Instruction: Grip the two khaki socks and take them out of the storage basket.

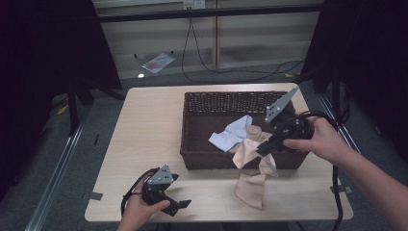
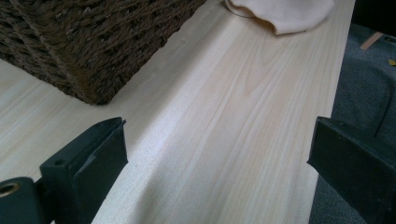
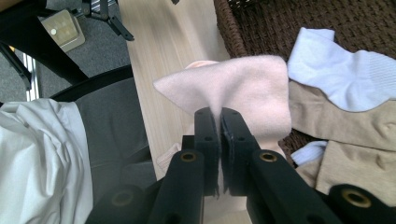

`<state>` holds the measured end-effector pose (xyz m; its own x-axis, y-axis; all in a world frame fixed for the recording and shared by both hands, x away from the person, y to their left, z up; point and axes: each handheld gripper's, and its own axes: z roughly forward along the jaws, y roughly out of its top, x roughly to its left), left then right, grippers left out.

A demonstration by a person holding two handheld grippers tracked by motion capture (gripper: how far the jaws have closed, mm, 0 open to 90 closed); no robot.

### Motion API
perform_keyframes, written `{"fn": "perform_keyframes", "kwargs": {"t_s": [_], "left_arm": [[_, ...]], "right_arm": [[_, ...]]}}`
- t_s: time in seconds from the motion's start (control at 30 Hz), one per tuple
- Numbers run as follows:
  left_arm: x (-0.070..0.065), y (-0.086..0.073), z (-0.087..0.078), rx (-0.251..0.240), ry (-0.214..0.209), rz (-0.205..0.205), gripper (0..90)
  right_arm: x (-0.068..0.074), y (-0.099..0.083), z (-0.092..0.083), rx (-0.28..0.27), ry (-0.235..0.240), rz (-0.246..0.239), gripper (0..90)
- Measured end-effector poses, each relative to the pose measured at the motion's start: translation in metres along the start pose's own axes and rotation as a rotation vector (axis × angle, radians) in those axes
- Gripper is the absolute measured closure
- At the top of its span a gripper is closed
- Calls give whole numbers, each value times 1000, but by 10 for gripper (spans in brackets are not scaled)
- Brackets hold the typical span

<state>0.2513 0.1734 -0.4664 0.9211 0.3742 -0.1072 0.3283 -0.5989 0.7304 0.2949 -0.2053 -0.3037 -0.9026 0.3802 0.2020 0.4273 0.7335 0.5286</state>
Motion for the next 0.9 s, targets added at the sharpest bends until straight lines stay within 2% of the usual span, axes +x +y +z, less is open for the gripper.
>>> {"fn": "perform_keyframes", "kwargs": {"t_s": [0.1, 0.37, 0.4, 0.47, 0.5, 0.53, 0.6, 0.83, 0.9], "left_arm": [[0, 0, 0, -12, -1, -6, 38], [-1, 0, 0, -17, -2, -8, 38], [-1, 0, 0, -17, -3, -9, 38], [0, -1, 0, -16, -3, -9, 38], [-1, -1, 0, -15, -4, -10, 38], [0, -1, 0, -16, -5, -8, 38], [0, -1, -1, -12, -5, -7, 38], [-1, -1, -1, -17, -5, -9, 38], [-1, -1, -2, -10, -2, -5, 38]], "right_arm": [[4, -3, 7, 0, 18, -11, 863], [5, -11, 24, 10, 18, -10, 853], [6, -11, 26, 12, 15, -13, 826], [6, -13, 31, 4, 5, -9, 699], [6, -13, 35, 7, 24, -2, 539], [6, -13, 35, 7, 24, -2, 539], [8, -15, 39, 14, 22, 3, 424], [11, -20, 43, 17, 10, -2, 303], [12, -22, 42, 14, 4, -9, 240]]}}
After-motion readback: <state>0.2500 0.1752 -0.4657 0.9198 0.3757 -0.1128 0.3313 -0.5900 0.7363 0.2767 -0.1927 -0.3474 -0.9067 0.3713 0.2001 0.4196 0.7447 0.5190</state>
